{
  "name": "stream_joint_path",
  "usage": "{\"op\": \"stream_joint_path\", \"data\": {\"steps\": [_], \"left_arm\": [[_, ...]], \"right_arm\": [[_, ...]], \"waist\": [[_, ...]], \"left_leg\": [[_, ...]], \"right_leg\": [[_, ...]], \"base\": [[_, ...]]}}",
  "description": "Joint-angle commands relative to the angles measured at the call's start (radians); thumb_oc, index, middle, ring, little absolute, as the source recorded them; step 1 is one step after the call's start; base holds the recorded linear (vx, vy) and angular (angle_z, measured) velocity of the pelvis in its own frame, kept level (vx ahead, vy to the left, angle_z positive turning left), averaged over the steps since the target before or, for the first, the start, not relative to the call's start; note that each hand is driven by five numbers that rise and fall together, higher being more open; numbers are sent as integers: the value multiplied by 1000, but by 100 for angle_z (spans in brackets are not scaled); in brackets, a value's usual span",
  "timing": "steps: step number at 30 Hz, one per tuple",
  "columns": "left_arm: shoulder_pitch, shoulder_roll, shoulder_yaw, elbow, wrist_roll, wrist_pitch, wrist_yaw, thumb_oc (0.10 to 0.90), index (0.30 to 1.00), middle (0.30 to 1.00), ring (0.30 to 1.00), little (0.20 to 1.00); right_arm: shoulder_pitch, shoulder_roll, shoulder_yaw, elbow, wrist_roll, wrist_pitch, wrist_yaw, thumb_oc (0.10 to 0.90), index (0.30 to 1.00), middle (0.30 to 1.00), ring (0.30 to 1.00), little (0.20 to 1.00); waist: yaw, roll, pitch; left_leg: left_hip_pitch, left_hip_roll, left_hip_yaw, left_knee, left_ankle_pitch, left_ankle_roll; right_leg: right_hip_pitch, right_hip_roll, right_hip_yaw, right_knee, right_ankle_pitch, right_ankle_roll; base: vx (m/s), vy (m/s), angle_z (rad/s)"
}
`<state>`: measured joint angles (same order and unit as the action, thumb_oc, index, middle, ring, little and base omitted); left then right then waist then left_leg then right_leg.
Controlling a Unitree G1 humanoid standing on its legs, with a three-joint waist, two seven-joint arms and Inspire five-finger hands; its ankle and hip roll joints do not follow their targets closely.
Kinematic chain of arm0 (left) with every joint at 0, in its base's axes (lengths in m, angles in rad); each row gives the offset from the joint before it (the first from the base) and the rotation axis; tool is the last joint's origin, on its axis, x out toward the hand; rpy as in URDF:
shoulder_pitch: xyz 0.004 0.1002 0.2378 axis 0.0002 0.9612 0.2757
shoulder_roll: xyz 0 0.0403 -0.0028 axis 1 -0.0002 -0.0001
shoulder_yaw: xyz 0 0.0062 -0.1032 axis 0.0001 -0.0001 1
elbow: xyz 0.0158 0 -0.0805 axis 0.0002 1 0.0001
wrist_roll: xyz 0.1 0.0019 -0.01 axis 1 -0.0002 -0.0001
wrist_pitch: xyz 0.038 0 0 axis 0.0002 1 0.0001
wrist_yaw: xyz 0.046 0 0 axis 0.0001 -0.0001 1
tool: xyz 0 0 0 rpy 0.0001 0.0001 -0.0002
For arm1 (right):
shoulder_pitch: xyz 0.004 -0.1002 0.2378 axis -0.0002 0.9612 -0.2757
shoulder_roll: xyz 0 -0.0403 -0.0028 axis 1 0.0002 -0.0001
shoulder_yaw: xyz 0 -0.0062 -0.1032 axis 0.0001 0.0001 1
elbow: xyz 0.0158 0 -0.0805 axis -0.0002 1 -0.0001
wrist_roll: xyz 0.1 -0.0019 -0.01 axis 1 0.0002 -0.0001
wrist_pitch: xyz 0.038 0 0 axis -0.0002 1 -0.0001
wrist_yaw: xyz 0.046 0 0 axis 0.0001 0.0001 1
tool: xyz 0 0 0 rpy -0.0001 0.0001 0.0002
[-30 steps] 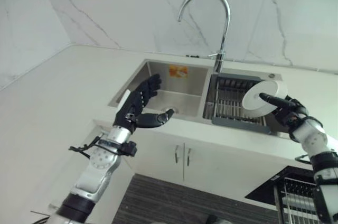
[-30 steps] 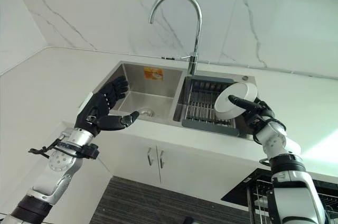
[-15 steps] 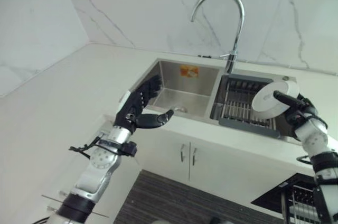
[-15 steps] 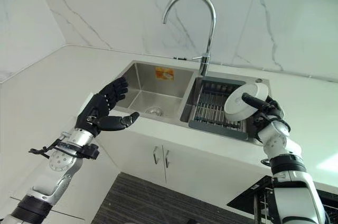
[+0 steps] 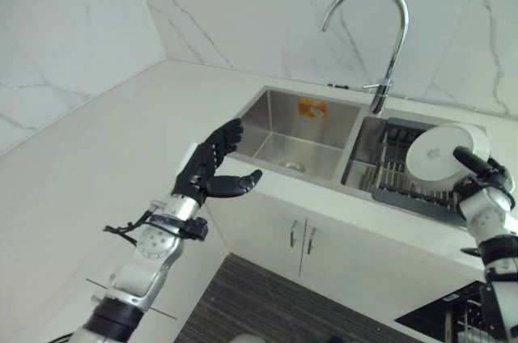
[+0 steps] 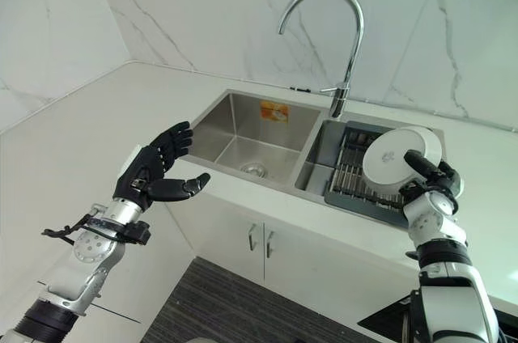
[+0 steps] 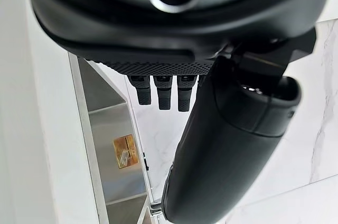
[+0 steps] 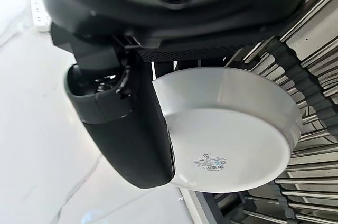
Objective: Place the dishes in the dishwasher.
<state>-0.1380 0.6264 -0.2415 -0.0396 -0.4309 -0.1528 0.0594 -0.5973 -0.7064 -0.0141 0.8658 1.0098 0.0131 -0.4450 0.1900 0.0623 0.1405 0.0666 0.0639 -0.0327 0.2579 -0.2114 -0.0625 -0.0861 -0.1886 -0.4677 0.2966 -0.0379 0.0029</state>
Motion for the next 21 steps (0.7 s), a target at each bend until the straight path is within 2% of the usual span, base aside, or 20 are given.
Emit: {"op": "stream_joint_path", "data": {"steps": [1,5,9,11,15,16,17,18,21], "left_arm": [[-47,52,20,-112,-113,-97,-10,800,900,900,900,900],[-30,5,35,-147,-294,-110,-122,800,900,900,900,900],[-27,-31,28,-185,-379,-96,-214,800,900,900,900,900],[-42,-46,0,-205,-407,-53,-305,800,900,900,900,900],[-45,-51,-16,-211,-440,-16,-371,800,900,900,900,900],[-40,-55,-25,-219,-469,35,-446,800,900,900,900,900],[-39,-55,-29,-221,-473,50,-464,800,900,900,900,900],[-34,-48,-44,-235,-486,84,-540,800,900,900,900,900],[-6,-53,-53,-268,-522,160,-671,800,900,900,900,900]], "right_arm": [[-102,-67,-7,-138,-113,-213,37,400,300,300,300,300],[-72,-56,-34,-315,-219,-275,22,400,300,300,300,300],[-46,-43,-42,-437,-277,-299,-5,400,300,300,300,300],[-9,-18,-53,-578,-339,-317,-11,400,300,300,300,300],[18,4,-53,-654,-381,-333,-22,400,300,300,300,300],[44,24,-59,-718,-389,-341,-33,400,300,300,300,300],[51,29,-61,-730,-390,-341,-33,400,300,300,300,300],[95,53,-66,-797,-389,-336,-2,400,300,300,300,300],[163,84,-82,-882,-442,-341,47,400,300,300,300,300]], "waist": [[-21,-27,-70],[-39,-31,-69],[-57,-34,-71],[-82,-39,-71],[-101,-47,-64],[-117,-55,-54],[-122,-57,-51],[-143,-67,-33],[-169,-76,-13]], "left_leg": [[-74,-5,100,42,-14,-5],[-79,-12,106,42,-21,3],[-85,-21,112,42,-24,10],[-96,-34,123,42,-27,21],[-103,-47,137,42,-29,31],[-107,-56,152,42,-31,40],[-107,-59,156,42,-32,42],[-110,-72,171,42,-32,52],[-114,-90,183,42,-30,63]], "right_leg": [[124,26,109,3,-195,77],[113,22,118,3,-188,85],[101,21,131,3,-180,91],[79,15,152,3,-161,107],[50,2,168,3,-133,127],[19,-9,184,3,-103,146],[13,-11,187,3,-96,150],[-21,-23,205,3,-59,172],[-62,-26,223,3,-15,191]], "base": [[-40,95,5],[-65,133,5],[-95,194,-2],[-181,343,-21],[-120,199,-32],[-162,252,-34],[-192,309,-48],[-107,199,-37],[-71,207,-42]]}}
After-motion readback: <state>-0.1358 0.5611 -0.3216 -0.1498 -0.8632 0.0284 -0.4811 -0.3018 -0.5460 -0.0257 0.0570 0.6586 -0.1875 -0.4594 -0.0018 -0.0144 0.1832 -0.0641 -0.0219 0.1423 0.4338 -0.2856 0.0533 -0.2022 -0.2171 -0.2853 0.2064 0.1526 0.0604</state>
